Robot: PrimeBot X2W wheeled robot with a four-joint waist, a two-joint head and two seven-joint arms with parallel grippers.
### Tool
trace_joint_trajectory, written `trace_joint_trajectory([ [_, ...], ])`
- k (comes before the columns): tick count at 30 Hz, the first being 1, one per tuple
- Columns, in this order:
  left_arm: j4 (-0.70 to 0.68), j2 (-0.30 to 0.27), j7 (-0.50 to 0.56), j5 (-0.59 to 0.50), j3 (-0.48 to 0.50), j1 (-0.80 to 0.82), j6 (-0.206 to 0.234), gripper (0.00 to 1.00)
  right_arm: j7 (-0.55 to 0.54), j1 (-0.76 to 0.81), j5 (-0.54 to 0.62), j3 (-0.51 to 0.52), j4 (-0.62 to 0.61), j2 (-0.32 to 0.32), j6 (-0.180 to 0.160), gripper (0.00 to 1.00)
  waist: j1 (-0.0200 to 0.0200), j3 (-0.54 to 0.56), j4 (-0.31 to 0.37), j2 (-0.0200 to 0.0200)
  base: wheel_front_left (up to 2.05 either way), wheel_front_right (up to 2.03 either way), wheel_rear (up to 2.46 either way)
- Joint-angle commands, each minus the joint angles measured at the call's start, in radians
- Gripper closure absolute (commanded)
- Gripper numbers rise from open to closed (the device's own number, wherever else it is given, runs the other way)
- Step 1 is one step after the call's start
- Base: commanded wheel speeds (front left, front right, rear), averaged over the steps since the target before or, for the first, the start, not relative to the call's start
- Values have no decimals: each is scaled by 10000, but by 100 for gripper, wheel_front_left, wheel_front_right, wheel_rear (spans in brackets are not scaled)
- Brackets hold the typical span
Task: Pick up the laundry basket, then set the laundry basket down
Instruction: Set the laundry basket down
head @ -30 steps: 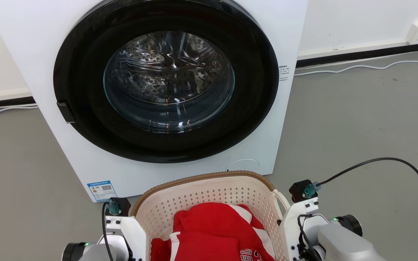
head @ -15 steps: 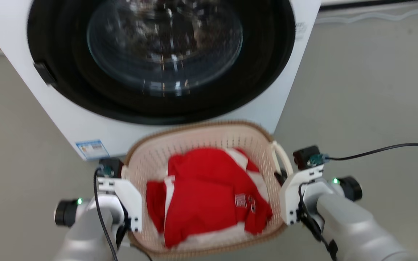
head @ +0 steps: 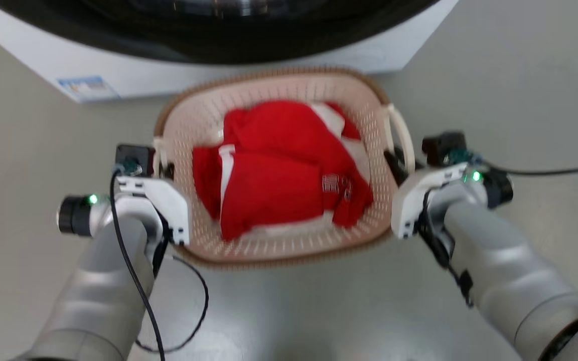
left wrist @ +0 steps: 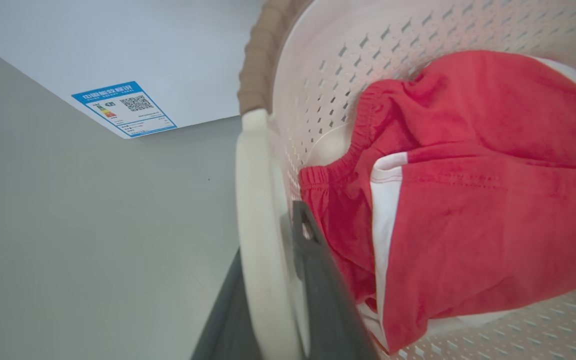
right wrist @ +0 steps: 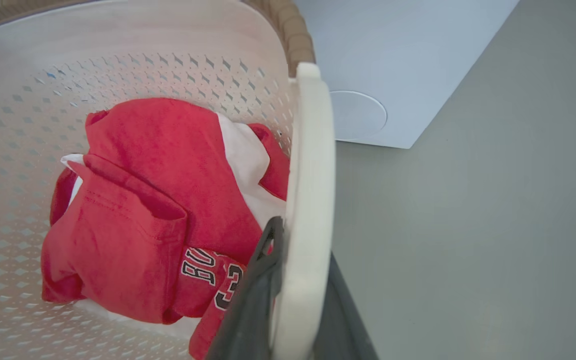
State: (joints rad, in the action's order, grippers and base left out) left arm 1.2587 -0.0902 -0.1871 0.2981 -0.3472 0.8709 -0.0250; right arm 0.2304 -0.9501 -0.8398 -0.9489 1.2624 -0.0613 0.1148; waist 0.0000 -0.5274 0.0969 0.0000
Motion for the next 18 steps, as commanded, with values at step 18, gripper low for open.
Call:
trace_joint_trajectory([
  [18,-273,-438,-725,-80,116,1746,427,100,313,-352,3473,3545,-1910,-604,159,100,0,-3603,-366,0,0,0,0],
])
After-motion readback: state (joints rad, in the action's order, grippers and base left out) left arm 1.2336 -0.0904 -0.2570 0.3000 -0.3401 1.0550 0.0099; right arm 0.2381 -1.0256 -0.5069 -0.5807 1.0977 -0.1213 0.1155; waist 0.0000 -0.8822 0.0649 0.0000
